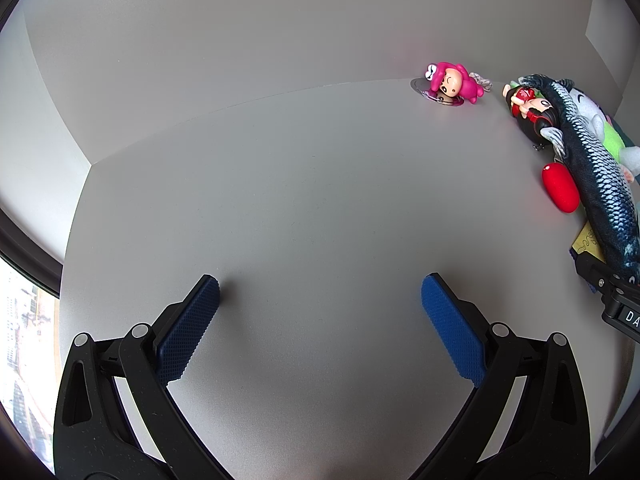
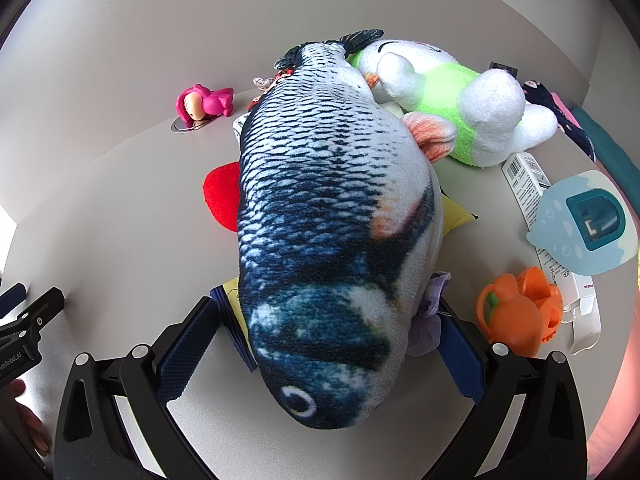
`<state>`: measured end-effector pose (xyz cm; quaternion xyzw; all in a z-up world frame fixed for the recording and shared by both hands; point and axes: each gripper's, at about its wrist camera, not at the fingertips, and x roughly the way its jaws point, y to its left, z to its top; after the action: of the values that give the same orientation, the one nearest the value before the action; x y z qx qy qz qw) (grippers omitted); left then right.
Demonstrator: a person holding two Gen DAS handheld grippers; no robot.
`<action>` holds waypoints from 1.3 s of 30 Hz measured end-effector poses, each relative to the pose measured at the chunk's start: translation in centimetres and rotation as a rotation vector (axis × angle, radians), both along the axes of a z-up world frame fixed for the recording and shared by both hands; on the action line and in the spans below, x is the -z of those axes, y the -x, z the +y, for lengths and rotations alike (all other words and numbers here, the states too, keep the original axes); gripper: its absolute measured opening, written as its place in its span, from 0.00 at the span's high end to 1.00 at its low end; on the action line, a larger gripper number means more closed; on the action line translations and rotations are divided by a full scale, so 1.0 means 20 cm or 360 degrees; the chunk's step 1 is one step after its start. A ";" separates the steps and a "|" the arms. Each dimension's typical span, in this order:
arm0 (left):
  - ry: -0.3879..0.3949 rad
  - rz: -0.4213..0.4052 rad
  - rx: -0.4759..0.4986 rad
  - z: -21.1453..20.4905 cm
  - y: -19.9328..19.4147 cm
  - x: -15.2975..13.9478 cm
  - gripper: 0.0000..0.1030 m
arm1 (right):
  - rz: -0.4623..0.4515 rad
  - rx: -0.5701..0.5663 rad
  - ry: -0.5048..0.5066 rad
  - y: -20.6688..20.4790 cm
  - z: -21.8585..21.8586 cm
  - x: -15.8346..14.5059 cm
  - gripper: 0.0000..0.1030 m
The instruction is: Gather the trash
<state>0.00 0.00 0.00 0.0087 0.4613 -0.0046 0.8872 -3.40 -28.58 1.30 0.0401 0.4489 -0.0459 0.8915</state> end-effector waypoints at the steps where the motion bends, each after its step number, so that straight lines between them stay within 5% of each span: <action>1: 0.0000 0.0000 0.0000 0.00 0.00 0.00 0.05 | 0.0000 0.0000 0.0000 0.00 0.00 0.00 0.02; 34: 0.0002 -0.0001 0.0023 0.00 0.00 0.00 0.05 | -0.0003 0.0007 0.0000 -0.01 0.00 0.02 0.02; 39: 0.0149 0.0012 0.0049 0.01 0.01 -0.06 0.05 | -0.0010 -0.0028 -0.0005 0.04 -0.01 0.00 0.02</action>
<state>-0.10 0.26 1.23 -0.0256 0.4639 -0.0398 0.8846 -4.10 -28.72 1.26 0.0378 0.4464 -0.0371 0.8933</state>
